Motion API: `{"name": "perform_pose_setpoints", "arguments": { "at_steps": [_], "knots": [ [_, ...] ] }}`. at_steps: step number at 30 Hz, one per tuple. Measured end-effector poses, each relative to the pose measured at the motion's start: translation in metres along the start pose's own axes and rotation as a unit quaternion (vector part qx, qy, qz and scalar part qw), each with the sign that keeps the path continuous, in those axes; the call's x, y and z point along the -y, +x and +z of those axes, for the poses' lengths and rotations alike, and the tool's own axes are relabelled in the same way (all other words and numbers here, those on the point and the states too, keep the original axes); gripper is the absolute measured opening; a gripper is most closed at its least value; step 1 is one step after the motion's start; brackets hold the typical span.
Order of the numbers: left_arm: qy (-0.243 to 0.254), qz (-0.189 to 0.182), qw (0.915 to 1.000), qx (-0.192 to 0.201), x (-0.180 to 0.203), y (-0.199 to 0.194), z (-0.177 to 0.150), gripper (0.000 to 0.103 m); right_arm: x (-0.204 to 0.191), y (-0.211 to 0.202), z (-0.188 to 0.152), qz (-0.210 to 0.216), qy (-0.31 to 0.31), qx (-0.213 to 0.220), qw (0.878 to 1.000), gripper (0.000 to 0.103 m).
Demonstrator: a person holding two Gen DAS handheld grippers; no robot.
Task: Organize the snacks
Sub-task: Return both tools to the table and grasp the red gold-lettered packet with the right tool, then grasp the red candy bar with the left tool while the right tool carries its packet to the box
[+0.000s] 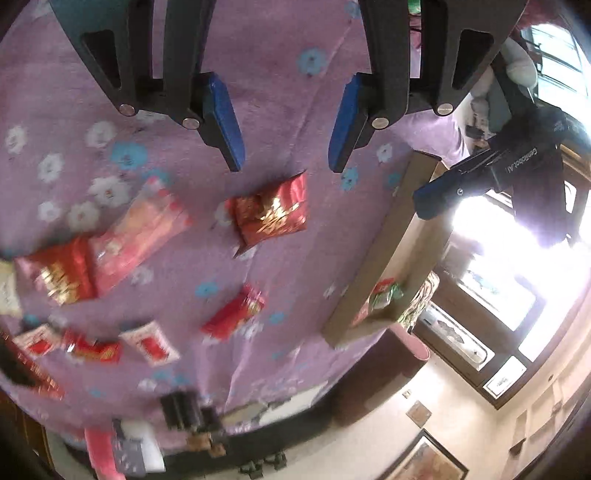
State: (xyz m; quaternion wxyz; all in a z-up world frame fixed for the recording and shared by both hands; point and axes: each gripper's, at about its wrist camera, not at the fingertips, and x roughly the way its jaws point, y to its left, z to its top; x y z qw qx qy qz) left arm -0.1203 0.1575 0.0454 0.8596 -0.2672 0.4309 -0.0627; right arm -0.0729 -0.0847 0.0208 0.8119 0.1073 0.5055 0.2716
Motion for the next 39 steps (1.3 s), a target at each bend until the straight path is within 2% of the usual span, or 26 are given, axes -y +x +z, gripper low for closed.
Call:
{"name": "perform_pose_setpoints", "arguments": {
  "at_steps": [4,7,10,12,14,16,18,21,25,27,31,39],
  "knots": [
    [0.003,0.003,1.0000,0.006,-0.001,-0.008,-0.001,0.056,-0.001,0.024,0.026,-0.024,0.028,-0.002,0.999,0.051],
    [0.004,0.013,0.9998,0.016,-0.005,-0.015,0.000,0.056,-0.016,0.045,0.033,-0.052,0.016,-0.009,0.999,0.051],
    [0.005,0.018,0.9997,0.017,-0.006,-0.017,0.003,0.056,-0.037,0.056,0.033,-0.105,-0.030,0.002,0.994,0.054],
    [0.012,0.019,0.9996,0.018,-0.003,-0.017,0.007,0.056,-0.050,0.063,0.029,-0.147,-0.074,0.005,0.986,0.053],
    [0.025,0.021,0.9993,0.017,0.003,-0.015,0.010,0.056,-0.053,0.064,0.027,-0.170,-0.100,0.004,0.980,0.046],
    [0.042,0.021,0.9988,0.013,0.011,-0.012,0.014,0.056,-0.046,0.059,0.027,-0.162,-0.096,0.006,0.982,0.038],
    [0.058,0.020,0.9981,0.000,0.020,-0.003,0.019,0.056,-0.032,0.050,0.029,-0.159,-0.077,0.016,0.984,0.036],
    [0.077,0.021,0.9967,-0.014,0.033,0.014,0.029,0.056,-0.009,0.037,0.033,-0.179,-0.059,0.047,0.981,0.036],
    [0.111,0.031,0.9932,-0.020,0.055,0.044,0.047,0.056,0.020,0.023,0.030,-0.152,-0.028,0.080,0.985,0.035],
    [0.127,0.049,0.9901,-0.034,0.067,0.067,0.055,0.056,0.023,0.019,0.026,-0.149,-0.023,0.090,0.984,0.035],
    [0.144,0.048,0.9866,-0.060,0.082,0.109,0.063,0.056,0.024,0.019,0.027,-0.147,-0.022,0.094,0.984,0.035],
    [0.235,0.057,0.9676,-0.070,0.114,0.162,0.064,0.056,0.033,0.016,0.028,-0.118,-0.007,0.091,0.989,0.035]
  ]
}}
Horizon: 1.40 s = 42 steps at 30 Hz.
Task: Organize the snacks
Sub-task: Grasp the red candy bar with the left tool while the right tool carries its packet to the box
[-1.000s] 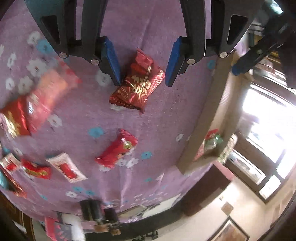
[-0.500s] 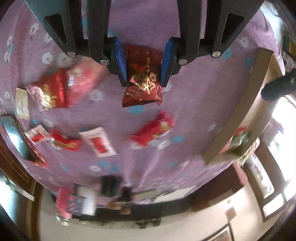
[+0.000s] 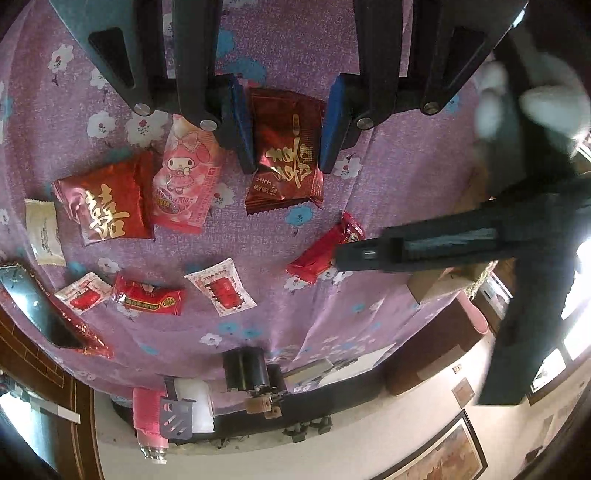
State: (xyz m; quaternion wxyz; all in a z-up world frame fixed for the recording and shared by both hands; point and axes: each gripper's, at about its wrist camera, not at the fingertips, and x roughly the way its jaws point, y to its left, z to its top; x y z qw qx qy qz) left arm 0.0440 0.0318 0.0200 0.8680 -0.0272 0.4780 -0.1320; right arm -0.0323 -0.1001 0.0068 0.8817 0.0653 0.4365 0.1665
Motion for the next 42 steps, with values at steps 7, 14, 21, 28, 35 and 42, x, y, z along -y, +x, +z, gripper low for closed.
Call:
{"name": "perform_pose_setpoints", "arguments": {
  "at_steps": [7,14,21,28,35,42],
  "knots": [
    [0.030,0.042,0.9986,0.005,0.012,0.014,0.005,0.031,0.002,-0.001,0.000,0.010,0.006,-0.003,1.000,0.035],
    [0.014,0.050,0.9986,0.014,0.009,0.002,-0.003,0.016,0.003,-0.001,0.001,0.011,0.007,-0.002,1.000,0.035],
    [-0.050,-0.002,0.9980,0.037,-0.016,-0.048,-0.023,0.016,0.003,-0.001,-0.001,0.025,0.010,0.002,1.000,0.035],
    [-0.094,-0.028,0.9924,0.074,-0.047,-0.103,-0.056,0.017,0.006,-0.006,0.000,0.027,0.018,0.017,0.999,0.035],
    [-0.132,0.009,0.9857,0.104,-0.103,-0.146,-0.089,0.017,-0.015,-0.020,-0.002,0.022,-0.012,0.043,0.999,0.035],
    [-0.191,0.053,0.9752,0.098,-0.181,-0.164,-0.099,0.017,-0.077,-0.040,0.016,0.053,-0.069,0.043,0.995,0.034]
  ]
}}
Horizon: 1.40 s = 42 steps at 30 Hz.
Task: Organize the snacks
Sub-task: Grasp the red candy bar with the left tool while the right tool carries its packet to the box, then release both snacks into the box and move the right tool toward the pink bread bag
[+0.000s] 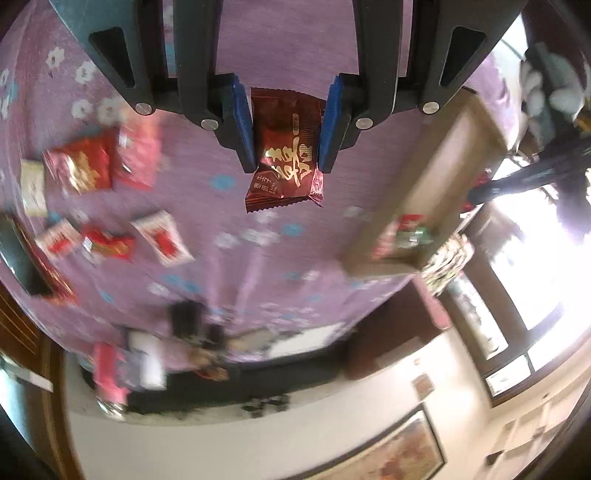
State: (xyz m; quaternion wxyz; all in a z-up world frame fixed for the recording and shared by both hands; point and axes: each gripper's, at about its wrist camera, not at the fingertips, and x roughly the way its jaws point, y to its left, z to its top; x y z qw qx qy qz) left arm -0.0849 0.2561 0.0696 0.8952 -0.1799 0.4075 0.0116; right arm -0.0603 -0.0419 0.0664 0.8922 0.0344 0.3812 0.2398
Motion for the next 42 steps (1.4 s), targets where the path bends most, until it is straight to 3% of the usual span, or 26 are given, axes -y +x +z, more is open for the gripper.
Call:
{"name": "perform_pose_setpoints", "arguments": {
  "at_steps": [6,15,24,29,31,39,42],
  "knots": [
    [-0.043,0.009,0.9988,-0.020,-0.038,0.020,0.026,0.017,-0.065,0.035,0.036,0.042,-0.047,-0.032,0.998,0.034],
    [-0.094,0.017,0.9932,-0.066,-0.075,0.071,0.057,0.017,-0.153,0.122,0.050,0.083,-0.096,-0.115,0.985,0.034],
    [-0.079,0.036,0.9942,-0.064,-0.079,0.090,0.068,0.020,-0.175,0.182,0.047,0.069,-0.103,-0.153,0.980,0.034],
    [-0.087,0.014,0.9940,-0.064,-0.080,0.087,0.070,0.031,-0.178,0.180,0.047,0.059,-0.117,-0.134,0.982,0.037],
    [-0.093,0.012,0.9940,-0.057,-0.079,0.080,0.071,0.040,-0.179,0.173,0.049,0.057,-0.121,-0.124,0.983,0.037],
    [-0.095,0.006,0.9954,-0.010,-0.061,0.018,0.062,0.044,-0.167,0.122,0.052,0.066,-0.115,-0.073,0.988,0.039],
    [-0.090,-0.013,0.9958,0.007,-0.044,-0.008,0.046,0.060,-0.154,0.104,0.048,0.071,-0.099,-0.062,0.991,0.041]
  ]
}}
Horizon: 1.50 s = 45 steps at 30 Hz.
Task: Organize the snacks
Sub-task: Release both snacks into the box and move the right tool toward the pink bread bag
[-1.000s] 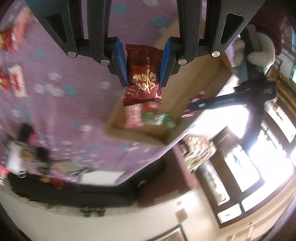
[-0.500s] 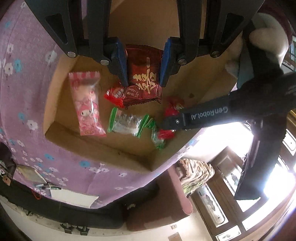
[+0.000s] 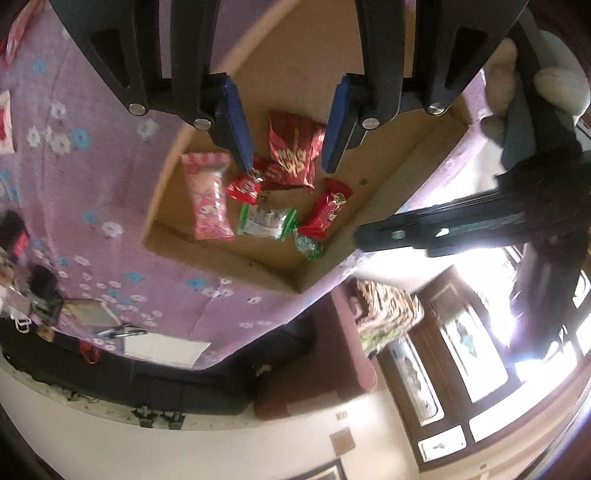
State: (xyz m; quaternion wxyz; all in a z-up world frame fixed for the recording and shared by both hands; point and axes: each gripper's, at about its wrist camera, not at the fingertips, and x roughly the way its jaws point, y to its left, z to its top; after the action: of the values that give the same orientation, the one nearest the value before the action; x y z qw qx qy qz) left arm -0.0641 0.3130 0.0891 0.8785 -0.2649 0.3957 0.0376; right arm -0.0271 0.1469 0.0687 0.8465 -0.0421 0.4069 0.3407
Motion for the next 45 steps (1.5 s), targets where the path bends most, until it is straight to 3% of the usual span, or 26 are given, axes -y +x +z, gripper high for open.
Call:
{"name": "perform_pose_setpoints", "arguments": {
  "at_steps": [6,11,18,22,26,30,33,35,40,42,45],
  "knots": [
    [0.030,-0.051,0.9982,-0.008,0.045,-0.023,-0.041,0.060,0.034,-0.039,-0.032,-0.004,0.035,0.014,0.999,0.041],
    [0.051,-0.088,0.9945,-0.024,0.085,-0.024,-0.074,0.060,0.091,-0.086,-0.064,-0.028,0.090,0.036,0.995,0.041],
    [0.069,-0.102,0.9911,-0.050,0.115,-0.005,-0.112,0.060,0.210,-0.168,-0.107,-0.131,0.197,0.074,0.969,0.044],
    [0.069,-0.103,0.9892,-0.078,0.123,0.010,-0.126,0.060,0.250,-0.183,-0.128,-0.151,0.233,0.068,0.958,0.044],
    [0.079,-0.099,0.9883,-0.085,0.131,0.012,-0.134,0.060,0.250,-0.167,-0.134,-0.122,0.239,0.052,0.962,0.044],
    [0.080,-0.090,0.9895,-0.080,0.129,0.008,-0.134,0.060,0.240,-0.132,-0.133,-0.133,0.234,0.012,0.963,0.043],
    [0.071,-0.085,0.9906,-0.081,0.124,0.011,-0.134,0.060,0.235,-0.111,-0.132,-0.134,0.233,-0.002,0.963,0.029],
    [0.068,-0.085,0.9905,-0.084,0.123,0.013,-0.135,0.060,0.224,-0.103,-0.128,-0.133,0.224,0.000,0.965,0.029],
    [0.075,-0.086,0.9892,-0.092,0.125,0.017,-0.138,0.060,0.183,-0.080,-0.116,-0.019,0.197,-0.017,0.980,0.032],
    [0.076,-0.087,0.9890,-0.093,0.124,0.016,-0.139,0.060,0.176,-0.090,-0.111,0.001,0.189,-0.003,0.982,0.032],
    [0.079,-0.090,0.9883,-0.094,0.122,0.015,-0.139,0.060,0.194,-0.129,-0.109,-0.032,0.203,0.051,0.977,0.037]
  ]
}}
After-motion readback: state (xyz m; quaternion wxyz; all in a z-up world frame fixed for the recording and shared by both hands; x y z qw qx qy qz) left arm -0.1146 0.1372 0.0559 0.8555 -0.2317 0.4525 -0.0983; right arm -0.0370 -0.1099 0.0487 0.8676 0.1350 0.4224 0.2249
